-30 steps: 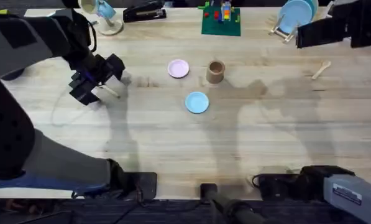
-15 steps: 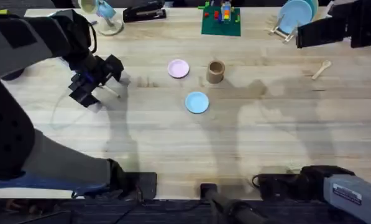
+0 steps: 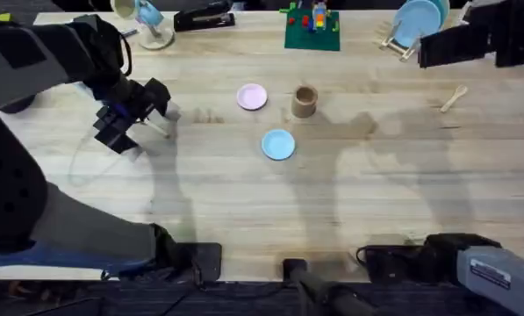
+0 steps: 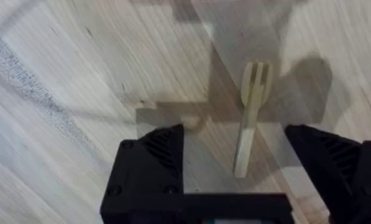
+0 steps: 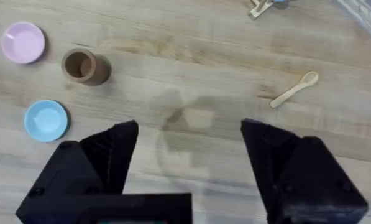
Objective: Pick up a utensil and set it on the pink plate, then put the other utensil in the container.
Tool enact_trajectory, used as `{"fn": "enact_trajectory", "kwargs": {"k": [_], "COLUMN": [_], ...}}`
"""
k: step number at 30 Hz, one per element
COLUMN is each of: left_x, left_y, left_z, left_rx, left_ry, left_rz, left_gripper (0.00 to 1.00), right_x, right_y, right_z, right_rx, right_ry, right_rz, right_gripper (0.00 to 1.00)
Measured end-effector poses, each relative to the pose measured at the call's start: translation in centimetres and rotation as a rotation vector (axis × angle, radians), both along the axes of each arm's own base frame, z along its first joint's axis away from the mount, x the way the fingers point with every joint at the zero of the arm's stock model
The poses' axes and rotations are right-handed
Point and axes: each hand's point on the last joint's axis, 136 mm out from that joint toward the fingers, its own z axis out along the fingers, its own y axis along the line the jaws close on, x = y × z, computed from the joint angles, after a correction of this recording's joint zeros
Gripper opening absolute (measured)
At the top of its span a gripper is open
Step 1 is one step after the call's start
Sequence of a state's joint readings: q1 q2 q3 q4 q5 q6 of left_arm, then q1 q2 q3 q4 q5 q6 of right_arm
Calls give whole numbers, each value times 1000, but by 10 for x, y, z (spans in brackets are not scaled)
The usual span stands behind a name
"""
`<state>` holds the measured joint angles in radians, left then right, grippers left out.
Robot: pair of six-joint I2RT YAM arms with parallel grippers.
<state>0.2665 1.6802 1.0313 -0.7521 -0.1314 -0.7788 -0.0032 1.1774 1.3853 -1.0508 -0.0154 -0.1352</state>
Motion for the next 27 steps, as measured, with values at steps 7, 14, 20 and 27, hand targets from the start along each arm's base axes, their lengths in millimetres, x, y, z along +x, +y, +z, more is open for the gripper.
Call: {"fn": "enact_trajectory", "kwargs": {"k": [7,14,20,27], "left_x": [-1,-1,-1,-3], "left_y": [2,4,5,5], "left_z": [0,1,1,2], "left_rx": [7,17,25,25], "left_ry": [3,2,3,15], "left_rz": [8,17,15,-6], "left_gripper": [776,199,49,42], "right_x": [0,0,0,0], "right_y": [0,0,0,0], "right_z": [0,0,0,0], "right_rx": [0,0,0,0], "right_ry": [0,0,0,0], "right_rz": [0,0,0,0], "right_gripper": [993,993,993,994]}}
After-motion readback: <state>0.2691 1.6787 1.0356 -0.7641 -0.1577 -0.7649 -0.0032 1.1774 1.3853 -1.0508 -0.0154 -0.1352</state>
